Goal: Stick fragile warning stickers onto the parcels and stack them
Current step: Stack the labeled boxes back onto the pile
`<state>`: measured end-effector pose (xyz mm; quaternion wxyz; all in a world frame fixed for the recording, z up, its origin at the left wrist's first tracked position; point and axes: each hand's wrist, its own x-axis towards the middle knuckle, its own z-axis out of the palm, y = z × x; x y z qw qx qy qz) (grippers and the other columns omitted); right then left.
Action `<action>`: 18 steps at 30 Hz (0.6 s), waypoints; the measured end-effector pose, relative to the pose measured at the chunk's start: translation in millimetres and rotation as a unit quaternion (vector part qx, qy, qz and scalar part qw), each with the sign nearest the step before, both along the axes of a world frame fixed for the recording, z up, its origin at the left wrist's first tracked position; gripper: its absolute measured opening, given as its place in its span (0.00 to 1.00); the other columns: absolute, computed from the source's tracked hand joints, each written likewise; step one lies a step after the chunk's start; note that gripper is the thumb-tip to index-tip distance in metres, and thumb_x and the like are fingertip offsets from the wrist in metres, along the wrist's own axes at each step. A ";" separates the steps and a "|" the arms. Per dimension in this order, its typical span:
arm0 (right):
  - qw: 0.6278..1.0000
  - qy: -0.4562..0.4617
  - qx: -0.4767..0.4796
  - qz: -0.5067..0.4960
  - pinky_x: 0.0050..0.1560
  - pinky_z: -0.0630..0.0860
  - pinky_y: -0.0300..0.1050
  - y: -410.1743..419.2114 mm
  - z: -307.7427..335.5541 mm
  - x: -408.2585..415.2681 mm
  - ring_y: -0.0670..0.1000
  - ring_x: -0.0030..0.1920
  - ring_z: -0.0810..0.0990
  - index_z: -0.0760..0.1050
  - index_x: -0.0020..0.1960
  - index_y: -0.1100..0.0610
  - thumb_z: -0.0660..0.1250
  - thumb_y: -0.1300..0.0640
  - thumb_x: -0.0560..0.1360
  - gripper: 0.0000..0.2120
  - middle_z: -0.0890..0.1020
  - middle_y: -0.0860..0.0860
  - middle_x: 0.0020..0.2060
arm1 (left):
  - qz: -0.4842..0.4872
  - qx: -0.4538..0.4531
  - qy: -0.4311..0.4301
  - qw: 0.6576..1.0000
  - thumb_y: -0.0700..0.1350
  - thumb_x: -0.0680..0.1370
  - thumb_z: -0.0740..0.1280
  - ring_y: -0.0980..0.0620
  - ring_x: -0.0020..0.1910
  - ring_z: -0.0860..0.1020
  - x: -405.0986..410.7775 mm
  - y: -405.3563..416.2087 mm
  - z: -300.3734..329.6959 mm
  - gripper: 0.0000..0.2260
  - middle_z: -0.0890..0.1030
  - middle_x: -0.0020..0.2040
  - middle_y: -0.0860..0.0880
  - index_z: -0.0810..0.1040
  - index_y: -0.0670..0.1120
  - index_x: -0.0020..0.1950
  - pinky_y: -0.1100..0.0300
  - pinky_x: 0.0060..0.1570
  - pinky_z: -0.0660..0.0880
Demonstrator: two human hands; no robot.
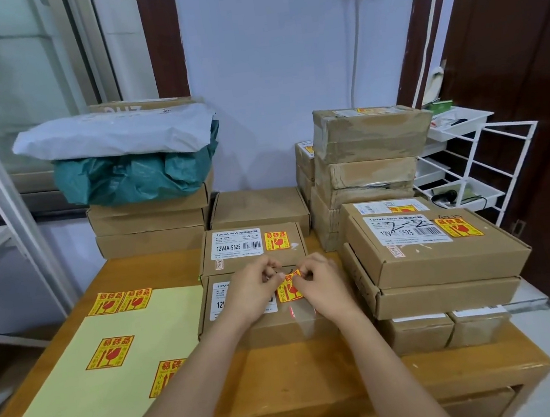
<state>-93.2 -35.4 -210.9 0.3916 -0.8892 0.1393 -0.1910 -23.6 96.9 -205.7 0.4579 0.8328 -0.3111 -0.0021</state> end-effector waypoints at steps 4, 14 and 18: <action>1.000 0.012 -0.023 0.005 0.53 0.68 0.46 0.4 0.7 -1.3 0.50 0.55 0.68 0.67 0.34 0.56 0.65 0.59 0.75 0.13 0.72 0.45 0.47 | 0.003 0.008 -0.014 1.000 0.45 0.76 0.69 0.56 0.37 0.73 -1.5 -1.0 0.9 0.07 0.75 0.36 0.54 0.76 0.49 0.52 0.56 0.42 0.73; 0.998 0.012 -0.055 -0.005 0.53 0.69 0.47 2.4 0.8 -2.4 0.49 0.55 0.66 0.66 0.35 0.55 0.65 0.56 0.76 0.12 0.72 0.46 0.49 | -0.003 0.028 -0.039 0.999 0.45 0.74 0.71 0.56 0.38 0.72 -3.8 -1.4 3.3 0.10 0.75 0.36 0.55 0.76 0.48 0.55 0.53 0.46 0.73; 0.997 0.013 -0.069 -0.008 0.53 0.70 0.47 3.4 0.5 -1.6 0.49 0.54 0.66 0.68 0.37 0.57 0.65 0.56 0.76 0.11 0.72 0.48 0.49 | -0.003 0.030 -0.035 0.999 0.45 0.74 0.71 0.55 0.39 0.72 -3.7 -1.8 2.9 0.11 0.76 0.37 0.54 0.76 0.48 0.54 0.52 0.46 0.74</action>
